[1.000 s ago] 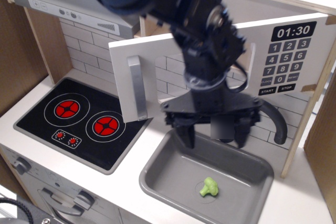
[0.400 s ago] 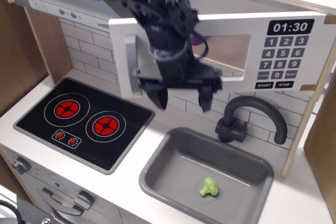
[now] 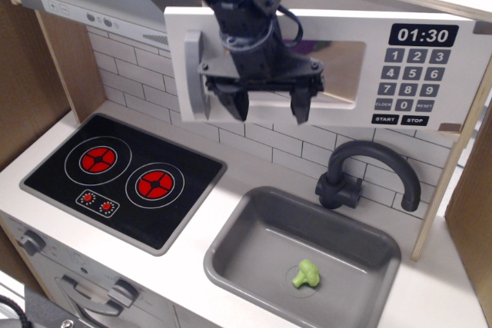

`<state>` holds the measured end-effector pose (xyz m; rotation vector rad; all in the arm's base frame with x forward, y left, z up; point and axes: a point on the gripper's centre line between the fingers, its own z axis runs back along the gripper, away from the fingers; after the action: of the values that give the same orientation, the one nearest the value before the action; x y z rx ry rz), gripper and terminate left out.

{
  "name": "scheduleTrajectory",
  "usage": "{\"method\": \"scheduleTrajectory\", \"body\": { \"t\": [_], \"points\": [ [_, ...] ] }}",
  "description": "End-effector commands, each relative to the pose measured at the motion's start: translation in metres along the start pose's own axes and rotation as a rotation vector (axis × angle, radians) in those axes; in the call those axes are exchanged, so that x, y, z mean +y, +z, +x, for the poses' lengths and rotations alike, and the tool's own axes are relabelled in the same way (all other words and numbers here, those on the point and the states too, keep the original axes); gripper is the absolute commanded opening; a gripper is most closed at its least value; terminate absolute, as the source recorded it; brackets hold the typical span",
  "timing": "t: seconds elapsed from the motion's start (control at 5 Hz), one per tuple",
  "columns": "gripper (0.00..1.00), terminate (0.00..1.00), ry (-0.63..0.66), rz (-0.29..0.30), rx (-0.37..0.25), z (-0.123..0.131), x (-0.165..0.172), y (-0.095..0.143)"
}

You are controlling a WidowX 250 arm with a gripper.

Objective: Close microwave

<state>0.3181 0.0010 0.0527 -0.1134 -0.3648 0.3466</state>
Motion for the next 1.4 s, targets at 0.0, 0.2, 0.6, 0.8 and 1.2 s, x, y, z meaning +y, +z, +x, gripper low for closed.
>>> {"method": "scheduleTrajectory", "body": {
  "t": [0.0, 0.2, 0.6, 0.8, 1.2],
  "points": [
    [1.0, 0.0, -0.005, -0.02, -0.104, 0.029, -0.006, 0.009],
    [1.0, 0.0, -0.008, -0.017, -0.125, 0.035, -0.006, 0.008],
    [1.0, 0.0, 0.004, -0.013, -0.139, 0.049, -0.007, 0.001],
    [1.0, 0.0, 0.005, -0.005, -0.151, 0.055, -0.007, -0.002],
    [1.0, 0.0, 0.01, 0.0, -0.173, 0.065, -0.007, -0.006]
  ]
}}
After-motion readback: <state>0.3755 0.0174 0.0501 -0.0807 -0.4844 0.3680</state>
